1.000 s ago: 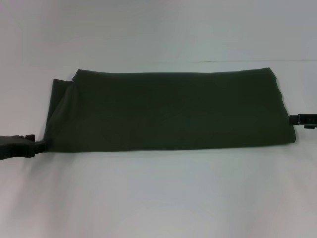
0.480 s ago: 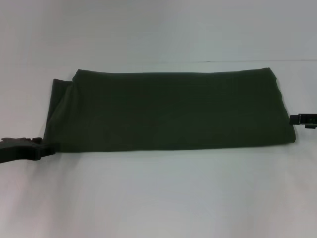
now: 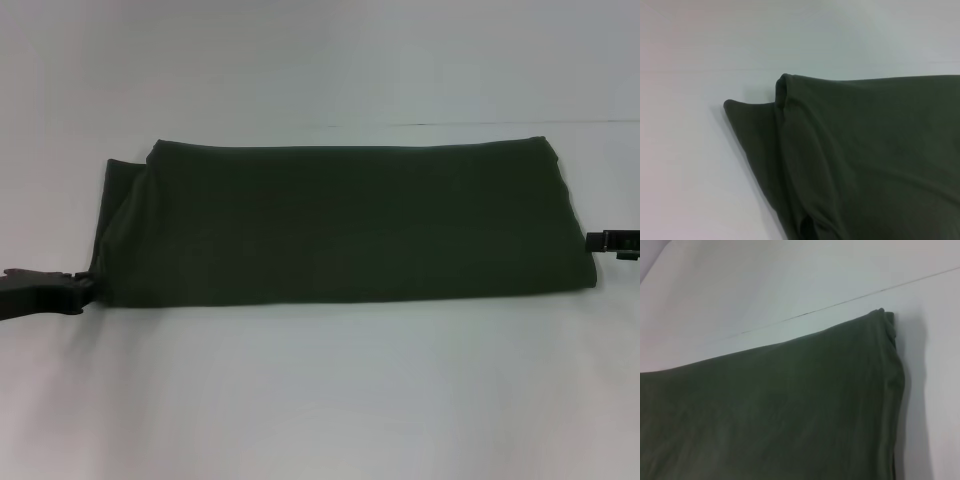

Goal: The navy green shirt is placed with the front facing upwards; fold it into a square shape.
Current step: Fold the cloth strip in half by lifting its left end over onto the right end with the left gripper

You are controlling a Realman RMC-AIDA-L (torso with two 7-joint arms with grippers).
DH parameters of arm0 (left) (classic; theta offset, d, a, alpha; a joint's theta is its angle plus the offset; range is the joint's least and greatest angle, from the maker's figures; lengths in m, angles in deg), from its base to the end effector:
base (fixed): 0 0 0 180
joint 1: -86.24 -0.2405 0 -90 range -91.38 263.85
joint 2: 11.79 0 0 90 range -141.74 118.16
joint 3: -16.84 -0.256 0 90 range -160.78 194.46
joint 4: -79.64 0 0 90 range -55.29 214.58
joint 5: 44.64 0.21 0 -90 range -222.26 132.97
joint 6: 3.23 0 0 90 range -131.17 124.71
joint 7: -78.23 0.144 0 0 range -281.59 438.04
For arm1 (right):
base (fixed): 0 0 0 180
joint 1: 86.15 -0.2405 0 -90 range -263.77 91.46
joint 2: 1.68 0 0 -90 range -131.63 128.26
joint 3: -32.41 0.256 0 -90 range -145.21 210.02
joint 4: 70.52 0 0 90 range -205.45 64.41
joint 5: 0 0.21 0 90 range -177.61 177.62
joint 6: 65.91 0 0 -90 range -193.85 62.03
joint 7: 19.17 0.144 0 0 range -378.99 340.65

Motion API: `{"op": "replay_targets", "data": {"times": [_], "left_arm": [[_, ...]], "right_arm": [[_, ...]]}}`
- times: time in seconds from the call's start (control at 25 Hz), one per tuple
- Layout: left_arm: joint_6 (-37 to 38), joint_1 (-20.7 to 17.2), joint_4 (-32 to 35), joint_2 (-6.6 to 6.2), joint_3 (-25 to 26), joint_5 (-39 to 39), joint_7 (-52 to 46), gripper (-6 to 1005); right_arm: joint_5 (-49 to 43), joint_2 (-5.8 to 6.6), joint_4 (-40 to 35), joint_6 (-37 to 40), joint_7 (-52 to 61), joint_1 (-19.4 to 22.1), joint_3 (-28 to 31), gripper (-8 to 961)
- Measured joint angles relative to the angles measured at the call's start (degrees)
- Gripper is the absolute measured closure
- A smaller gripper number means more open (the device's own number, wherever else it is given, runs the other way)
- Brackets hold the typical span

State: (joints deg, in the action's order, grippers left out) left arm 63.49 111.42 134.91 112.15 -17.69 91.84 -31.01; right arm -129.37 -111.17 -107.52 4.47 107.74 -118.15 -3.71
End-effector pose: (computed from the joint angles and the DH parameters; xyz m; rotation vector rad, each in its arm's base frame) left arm -0.3364 0.3442 0.0384 -2.1612 -1.1633 -0.2035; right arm 0.3414 0.3735 0.0768 -2.0504 1.5727 0.3795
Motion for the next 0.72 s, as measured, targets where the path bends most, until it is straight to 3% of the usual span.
{"op": "replay_targets", "data": {"times": [0.48,0.72], "left_arm": [[0.27,0.03,0.71,-0.02,0.44,0.0,-0.07,983],[0.11,0.05,0.75,-0.02,0.27,0.03,-0.04,1001]], "right_arm": [[-0.07,-0.3,3.07,-2.35,-0.59,-0.66,-0.18,347],[-0.04,-1.97,4.34,-4.43,-1.29,-1.49,-0.47,365]]}}
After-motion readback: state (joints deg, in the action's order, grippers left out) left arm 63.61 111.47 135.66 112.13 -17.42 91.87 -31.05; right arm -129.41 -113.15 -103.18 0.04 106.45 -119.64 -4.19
